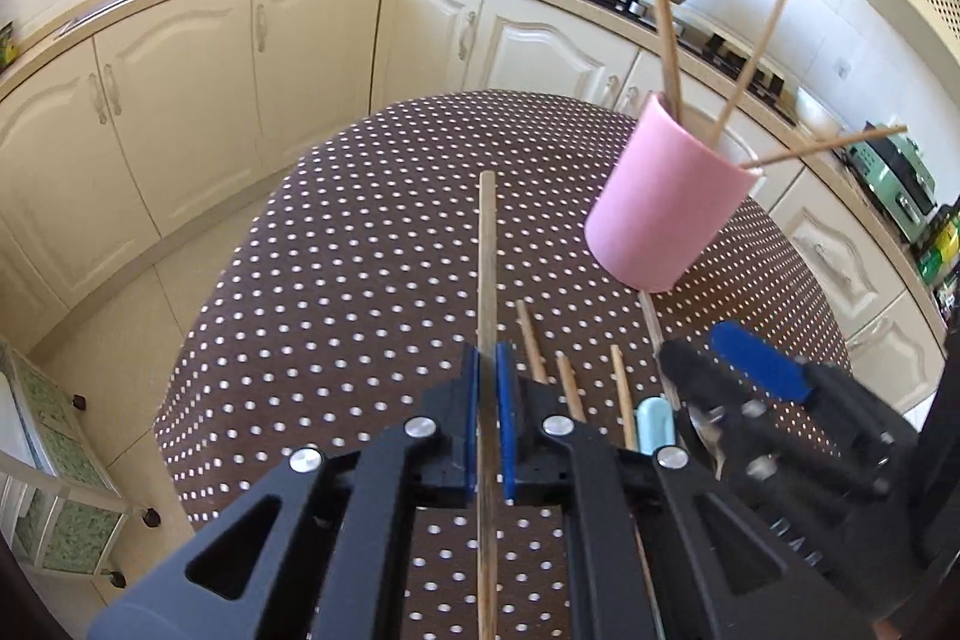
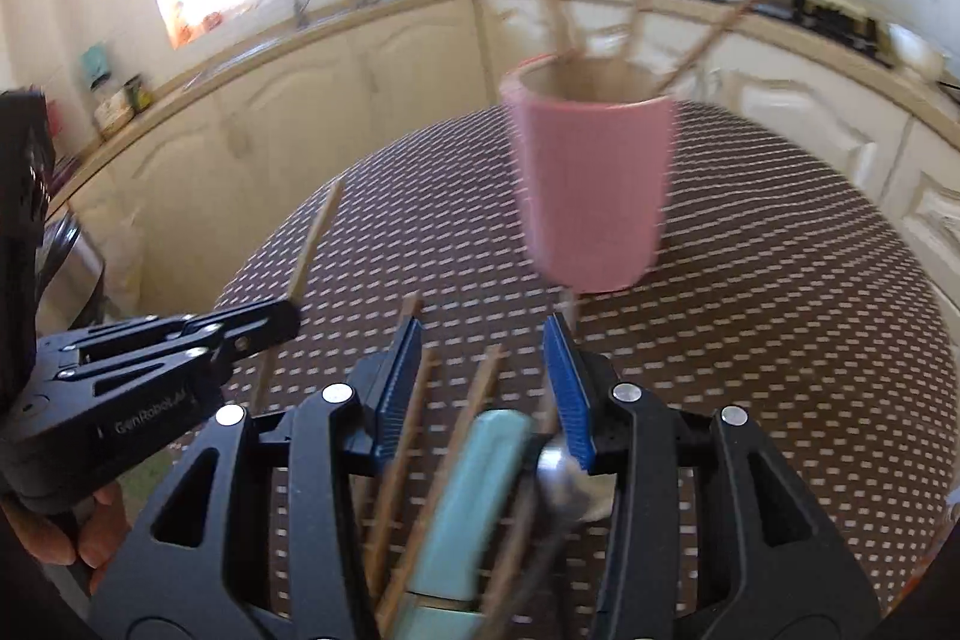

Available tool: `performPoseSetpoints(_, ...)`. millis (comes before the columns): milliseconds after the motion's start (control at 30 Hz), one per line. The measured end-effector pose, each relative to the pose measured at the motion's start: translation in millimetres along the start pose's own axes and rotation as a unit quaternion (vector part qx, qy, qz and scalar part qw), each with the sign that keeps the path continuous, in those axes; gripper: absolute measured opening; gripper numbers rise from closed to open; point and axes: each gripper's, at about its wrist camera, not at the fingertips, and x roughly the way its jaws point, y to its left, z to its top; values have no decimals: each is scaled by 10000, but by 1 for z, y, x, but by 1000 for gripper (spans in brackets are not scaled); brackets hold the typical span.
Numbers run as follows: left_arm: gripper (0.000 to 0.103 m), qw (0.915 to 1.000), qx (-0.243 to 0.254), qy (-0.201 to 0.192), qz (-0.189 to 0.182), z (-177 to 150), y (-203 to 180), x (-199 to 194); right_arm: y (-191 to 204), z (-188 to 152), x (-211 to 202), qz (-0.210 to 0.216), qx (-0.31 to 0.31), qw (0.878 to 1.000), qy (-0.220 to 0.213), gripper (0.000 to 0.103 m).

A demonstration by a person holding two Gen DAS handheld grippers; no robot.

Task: Organize utensils
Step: 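Lift the held chopstick with the left gripper while the right gripper grasps a chopstick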

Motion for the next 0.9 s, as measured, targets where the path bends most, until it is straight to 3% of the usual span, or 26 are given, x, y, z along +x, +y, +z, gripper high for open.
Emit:
performPoseSetpoints(133, 6, 9999, -160, 11, 56, 2, 14, -1, 18, 6, 23, 298, -84, 9983, 485, 42)
performPoseSetpoints(267, 6, 9994, -332, 15, 40, 2, 31, -2, 28, 13, 43, 470, -105, 9950, 871, 35)
performPoseSetpoints(500, 6, 9989, -472, 23, -15, 4, 47, 0, 35, 17, 56, 688, 83, 9887, 1328, 26)
performPoseSetpoints(833, 6, 9986, -502, 122, -135, 4, 46, 11, 35, 15, 67, 464, 221, 9839, 1709, 23)
performPoseSetpoints(900, 6, 9987, -477, 140, -149, 4, 46, 12, 37, 18, 69, 379, 170, 9843, 1716, 18)
